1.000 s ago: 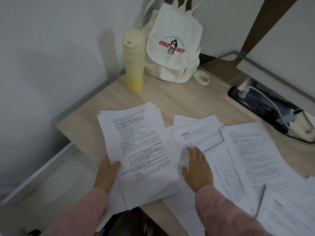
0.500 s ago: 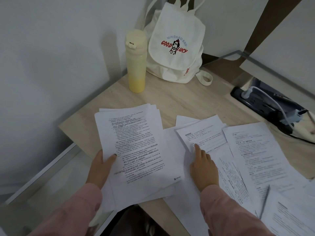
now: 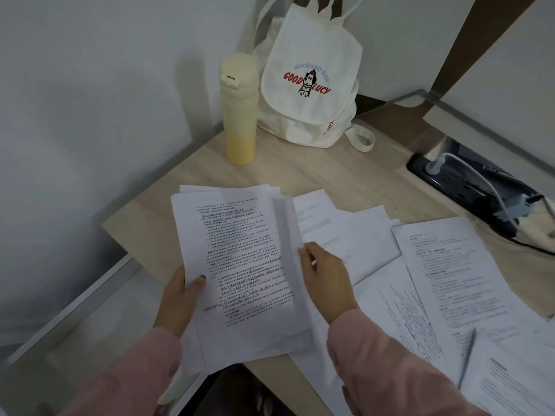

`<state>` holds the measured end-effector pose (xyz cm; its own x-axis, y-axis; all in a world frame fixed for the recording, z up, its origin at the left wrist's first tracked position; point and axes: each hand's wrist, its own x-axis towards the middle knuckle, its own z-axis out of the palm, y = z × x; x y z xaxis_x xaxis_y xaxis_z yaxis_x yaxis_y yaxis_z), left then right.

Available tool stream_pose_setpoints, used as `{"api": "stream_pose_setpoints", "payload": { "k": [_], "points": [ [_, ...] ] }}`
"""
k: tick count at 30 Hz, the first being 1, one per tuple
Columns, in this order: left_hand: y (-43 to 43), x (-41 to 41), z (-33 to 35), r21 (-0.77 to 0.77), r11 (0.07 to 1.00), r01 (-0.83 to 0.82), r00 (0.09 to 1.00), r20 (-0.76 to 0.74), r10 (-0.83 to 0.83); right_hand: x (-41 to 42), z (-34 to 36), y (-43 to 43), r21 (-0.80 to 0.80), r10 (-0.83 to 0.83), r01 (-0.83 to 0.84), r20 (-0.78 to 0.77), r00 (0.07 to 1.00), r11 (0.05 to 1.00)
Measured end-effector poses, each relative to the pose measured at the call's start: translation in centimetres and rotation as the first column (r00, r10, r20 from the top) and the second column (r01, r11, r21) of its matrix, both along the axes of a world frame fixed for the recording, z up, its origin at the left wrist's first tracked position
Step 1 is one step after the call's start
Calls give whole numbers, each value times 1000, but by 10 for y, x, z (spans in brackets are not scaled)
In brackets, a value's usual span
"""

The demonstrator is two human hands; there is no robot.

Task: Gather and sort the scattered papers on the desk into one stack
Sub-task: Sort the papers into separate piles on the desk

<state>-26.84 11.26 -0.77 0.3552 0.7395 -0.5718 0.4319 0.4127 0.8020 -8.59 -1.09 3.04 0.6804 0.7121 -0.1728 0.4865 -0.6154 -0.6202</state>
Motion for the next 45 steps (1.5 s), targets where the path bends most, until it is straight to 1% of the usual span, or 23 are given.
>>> {"api": "stream_pose_setpoints", "payload": {
  "k": [3,5,8,10,13,14,15,16,18,20,21,23,24,26,28,30,32,36,40,42,45],
  "points": [
    [-2,1,1,-15,1000,10,1000,8,-10,-17,1,24,100,38,-16,-227,973,995],
    [-4,2,4,-18,1000,17,1000,20,-16,-28,3,37,142,48,6,-377,925,990],
    [-7,2,4,-29,1000,1,999,33,0,-40,2,54,152,34,57,-538,843,987],
    [-10,5,8,-59,998,-33,996,75,38,-46,-1,62,152,-1,129,-646,763,980],
    [-14,13,19,-144,985,-95,981,158,117,-50,-2,71,133,-20,213,-805,594,968],
    [-15,15,20,-162,979,-120,970,190,150,-51,-2,72,122,-7,199,-837,548,972],
    [-15,17,20,-185,973,-135,961,215,174,-52,-3,72,112,11,163,-853,521,980],
    [-15,18,19,-175,976,-126,964,212,162,-51,-4,70,99,21,122,-853,521,988],
    [-15,17,14,-114,989,-92,982,156,109,-45,-10,66,86,28,72,-813,582,994],
    [-14,13,5,-47,998,-46,995,91,50,-29,-16,59,90,21,62,-718,696,994],
    [-14,12,3,-36,999,-36,997,67,38,-18,-18,55,91,13,59,-645,764,994],
    [-13,12,2,-30,999,-27,999,41,28,12,-23,45,65,-9,43,-449,894,997],
    [-12,12,1,-29,999,-28,999,31,29,28,-26,39,28,-15,26,-327,945,999],
    [-11,13,-2,-23,999,-35,999,7,35,62,-30,28,-112,20,-30,-90,996,993],
    [-10,14,-4,-10,999,-37,999,-7,37,91,-32,20,-277,101,-86,40,994,957],
    [-9,16,-5,0,999,-40,999,-8,40,112,-33,15,-405,199,-149,85,976,902],
    [-8,17,-7,9,999,-34,999,-22,34,126,-34,14,-485,291,-211,96,952,849],
    [-6,19,-6,12,999,-32,998,-45,32,139,-35,21,-544,373,-276,74,925,792],
    [-5,20,-5,19,999,-39,998,-48,40,148,-34,30,-617,487,-321,116,866,718],
    [-5,20,-5,13,999,-39,998,-49,40,152,-32,33,-631,512,-339,109,852,698],
    [-4,20,-7,-2,999,-50,998,-44,50,158,-32,32,-649,540,-325,158,827,688]
  ]
}}
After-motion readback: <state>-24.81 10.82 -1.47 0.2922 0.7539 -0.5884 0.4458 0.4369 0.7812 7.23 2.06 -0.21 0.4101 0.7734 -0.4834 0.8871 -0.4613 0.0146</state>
